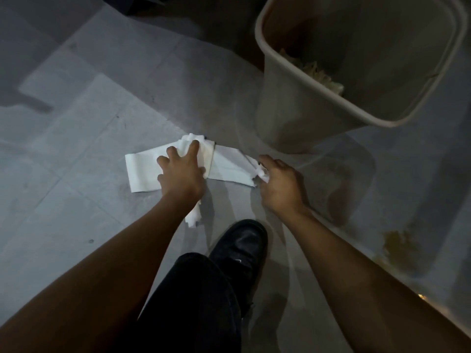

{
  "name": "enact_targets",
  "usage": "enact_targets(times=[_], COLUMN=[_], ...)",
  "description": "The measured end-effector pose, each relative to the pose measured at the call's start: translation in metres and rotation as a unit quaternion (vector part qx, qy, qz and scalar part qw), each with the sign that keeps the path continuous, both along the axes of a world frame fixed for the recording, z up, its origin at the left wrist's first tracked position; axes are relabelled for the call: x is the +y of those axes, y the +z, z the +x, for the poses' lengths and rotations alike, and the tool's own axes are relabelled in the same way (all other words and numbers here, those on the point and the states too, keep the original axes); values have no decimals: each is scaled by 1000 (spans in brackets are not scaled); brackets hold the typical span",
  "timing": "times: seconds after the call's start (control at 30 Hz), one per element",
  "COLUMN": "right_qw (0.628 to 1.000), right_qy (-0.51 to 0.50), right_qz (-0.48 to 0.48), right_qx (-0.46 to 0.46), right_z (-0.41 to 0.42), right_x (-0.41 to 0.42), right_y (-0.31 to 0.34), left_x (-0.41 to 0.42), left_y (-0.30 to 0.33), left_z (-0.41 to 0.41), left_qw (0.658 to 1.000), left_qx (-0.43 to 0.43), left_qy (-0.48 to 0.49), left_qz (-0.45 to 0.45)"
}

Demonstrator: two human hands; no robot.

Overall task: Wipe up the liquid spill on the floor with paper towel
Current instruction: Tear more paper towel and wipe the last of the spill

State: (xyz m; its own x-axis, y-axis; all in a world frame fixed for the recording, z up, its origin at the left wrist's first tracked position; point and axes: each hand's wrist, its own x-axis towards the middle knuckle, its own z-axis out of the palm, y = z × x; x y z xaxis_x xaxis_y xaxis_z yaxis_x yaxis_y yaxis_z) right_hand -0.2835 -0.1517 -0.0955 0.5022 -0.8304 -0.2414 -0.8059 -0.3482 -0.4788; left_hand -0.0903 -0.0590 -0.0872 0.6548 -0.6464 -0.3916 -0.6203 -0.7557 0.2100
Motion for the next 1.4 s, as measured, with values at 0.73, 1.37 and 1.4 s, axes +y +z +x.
enact_targets(times=[0.73, 1.37, 1.4], right_qw=[992, 989, 984], right_qy=[-114, 142, 176], right_qz=[-49, 27, -22], right_qx=[15, -35, -21], right_z=[-101, -159, -184], right_x=[-17, 84, 92], right_y=[11, -11, -15], left_x=[-3, -47, -44], left_y=[5, 27, 25], left_z=[-5, -151, -157], left_qw=[999, 961, 959], left_qx=[9, 27, 46], left_qy=[25, -269, -276], left_qz=[20, -50, -48])
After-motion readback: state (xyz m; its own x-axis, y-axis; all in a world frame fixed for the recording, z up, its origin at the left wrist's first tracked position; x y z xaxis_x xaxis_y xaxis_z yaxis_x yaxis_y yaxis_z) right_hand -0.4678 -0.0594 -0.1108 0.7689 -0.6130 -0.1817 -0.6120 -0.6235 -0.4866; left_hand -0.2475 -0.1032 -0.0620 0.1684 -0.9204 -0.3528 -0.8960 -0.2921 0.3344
